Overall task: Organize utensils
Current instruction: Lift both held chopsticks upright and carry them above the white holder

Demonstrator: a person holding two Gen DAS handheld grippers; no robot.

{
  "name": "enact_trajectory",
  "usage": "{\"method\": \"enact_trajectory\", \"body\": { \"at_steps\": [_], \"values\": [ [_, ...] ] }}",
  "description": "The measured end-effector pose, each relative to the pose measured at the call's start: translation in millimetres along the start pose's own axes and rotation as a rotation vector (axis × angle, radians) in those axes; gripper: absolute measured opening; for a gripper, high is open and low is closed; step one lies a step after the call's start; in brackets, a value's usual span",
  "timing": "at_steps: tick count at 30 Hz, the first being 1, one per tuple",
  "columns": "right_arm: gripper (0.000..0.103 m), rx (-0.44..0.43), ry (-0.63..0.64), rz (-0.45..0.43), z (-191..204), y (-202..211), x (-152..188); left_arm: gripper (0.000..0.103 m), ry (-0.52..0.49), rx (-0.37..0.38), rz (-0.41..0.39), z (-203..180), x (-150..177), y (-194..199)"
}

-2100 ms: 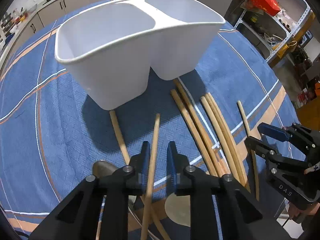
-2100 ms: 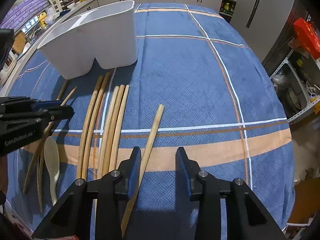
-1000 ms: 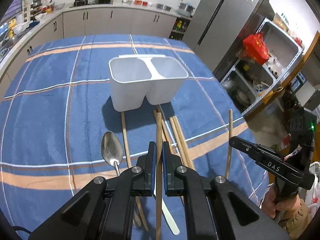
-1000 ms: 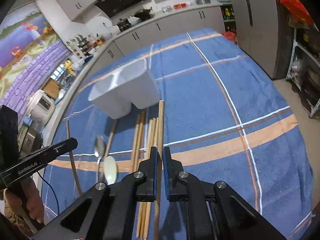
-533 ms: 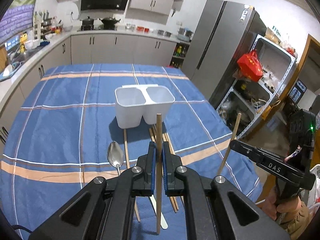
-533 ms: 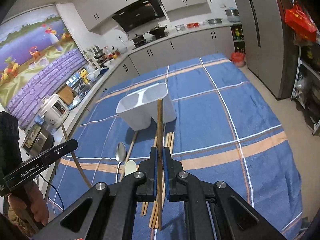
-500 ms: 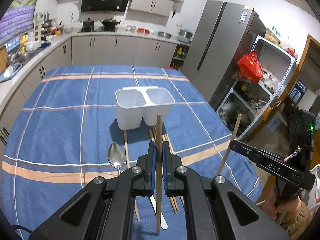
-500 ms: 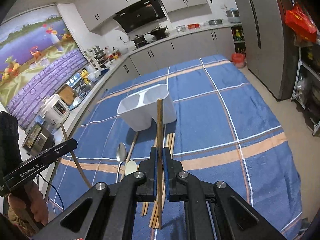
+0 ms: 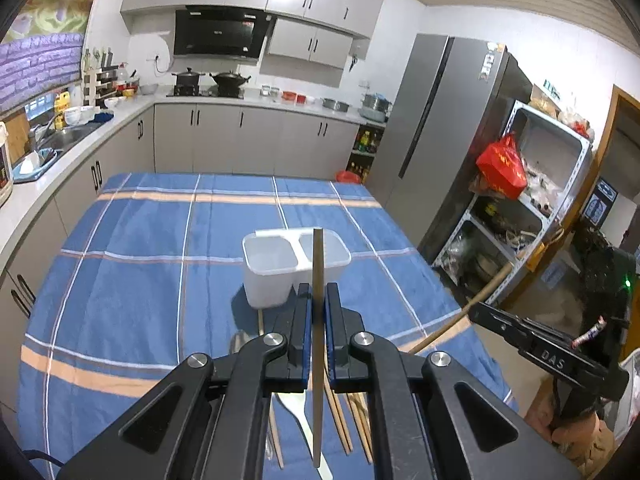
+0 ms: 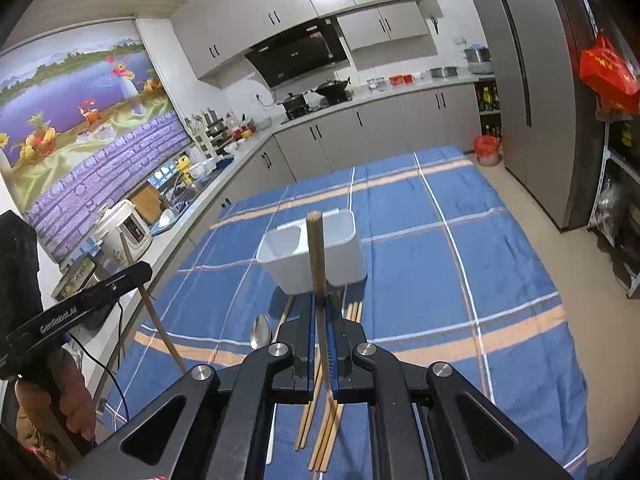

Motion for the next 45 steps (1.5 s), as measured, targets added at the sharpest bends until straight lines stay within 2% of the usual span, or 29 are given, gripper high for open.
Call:
{"method": "enact_trajectory", "body": {
  "at_steps": [9,10,14,16,19,21,23,25,28,30,33,36,37,38,39,42,45],
  "values": [
    [0.005,-0.001,0.014,-0.059,0.5,3.0,-48.9,0.006,-0.020,-0.013,-0.109,-5.7,-60.4,-0.4],
    [0.001,-0.001,0.015,-0.063,-0.5,1.9,-54.6,0.006,-0.019,-0.015,-0.120,-5.8,-67.8,-1.3],
    [0.001,0.001,0.029,-0.084,0.3,-3.0,-82.2,0.005,0.007,-0.006,-0.155,-3.3,-100.8,-11.0],
    [0.001,0.007,0.043,-0.082,0.3,-9.5,-91.6,0.005,0.016,-0.003,-0.162,0.0,-110.2,-17.4],
    [0.001,0.000,0.038,-0.031,-7.2,-30.7,-90.1,0.005,0.024,0.002,-0.155,2.9,-120.4,-30.8],
    [0.009,0.014,0.019,0.048,-22.5,-55.1,-70.6,0.005,0.026,0.014,-0.143,3.8,-121.8,-37.6],
    [0.041,0.029,-0.008,0.140,-39.9,-83.0,-44.1,0.005,0.029,0.018,-0.125,7.7,-117.6,-45.9],
    [0.044,0.043,-0.055,0.262,-59.8,-119.6,-7.2,0.006,0.045,0.030,-0.090,14.5,-110.8,-57.0],
    [0.044,0.107,-0.096,0.389,-88.1,-159.4,38.1,0.006,0.066,0.044,-0.051,21.9,-101.3,-69.4],
    [0.044,0.157,-0.110,0.443,-104.6,-177.1,59.5,0.006,0.086,0.064,-0.022,26.9,-92.3,-75.2],
    [0.044,0.214,-0.142,0.490,-125.0,-194.4,77.0,0.006,0.102,0.087,0.016,34.0,-75.8,-81.6],
    [0.044,0.266,-0.134,0.497,-135.7,-203.7,72.4,0.006,0.110,0.094,0.051,37.7,-60.2,-90.5],
    [0.040,0.278,-0.121,0.497,-133.8,-206.5,68.2,0.006,0.113,0.094,0.060,38.8,-56.1,-93.6],
    [0.030,0.290,-0.097,0.505,-132.1,-210.2,66.2,0.006,0.114,0.093,0.068,39.8,-52.5,-97.0],
    [0.009,0.292,-0.078,0.515,-128.3,-213.3,65.8,0.006,0.116,0.091,0.079,40.9,-48.3,-101.4],
    [0.007,0.262,-0.081,0.508,-126.6,-216.2,64.2,0.006,0.117,0.086,0.091,43.7,-43.1,-106.6],
    [0.006,0.224,-0.128,0.456,-125.5,-203.7,61.4,0.006,0.106,0.082,0.087,43.5,-42.4,-104.3]
  ]
}}
Point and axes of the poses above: each gripper's, at about its wrist camera, not at the fingertips, and y roughly against the way its jaws point, z to its left, x to its underside, the point moved 10 cm from there along -y, roughly the way its jaws point, and after that the axes turned 10 degrees about y, right-handed, at the moved point
